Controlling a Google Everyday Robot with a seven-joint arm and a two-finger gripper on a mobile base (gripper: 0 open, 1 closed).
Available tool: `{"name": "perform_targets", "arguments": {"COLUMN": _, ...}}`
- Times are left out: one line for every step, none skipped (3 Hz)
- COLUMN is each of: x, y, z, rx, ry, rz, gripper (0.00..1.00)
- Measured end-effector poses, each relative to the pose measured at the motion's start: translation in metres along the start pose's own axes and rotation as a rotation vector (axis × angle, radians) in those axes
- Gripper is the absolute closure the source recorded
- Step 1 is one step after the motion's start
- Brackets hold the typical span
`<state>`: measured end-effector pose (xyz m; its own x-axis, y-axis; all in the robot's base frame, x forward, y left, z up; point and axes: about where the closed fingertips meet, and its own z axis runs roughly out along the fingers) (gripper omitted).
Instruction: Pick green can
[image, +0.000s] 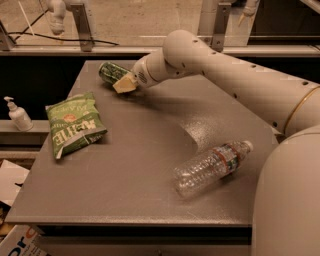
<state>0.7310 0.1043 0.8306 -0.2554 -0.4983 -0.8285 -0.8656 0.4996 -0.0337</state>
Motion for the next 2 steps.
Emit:
{"name": "perform_targets", "arguments": {"x": -0.003, "y": -0.005, "z": -0.034, "rx": 0.010, "ry": -0.011, "rz": -0.011, "gripper": 1.00}}
{"name": "perform_targets", "arguments": {"x": -0.012, "y": -0.012, "z": -0.077, "rx": 0.015, "ry": -0.020, "rz": -0.060, "gripper": 1.00}}
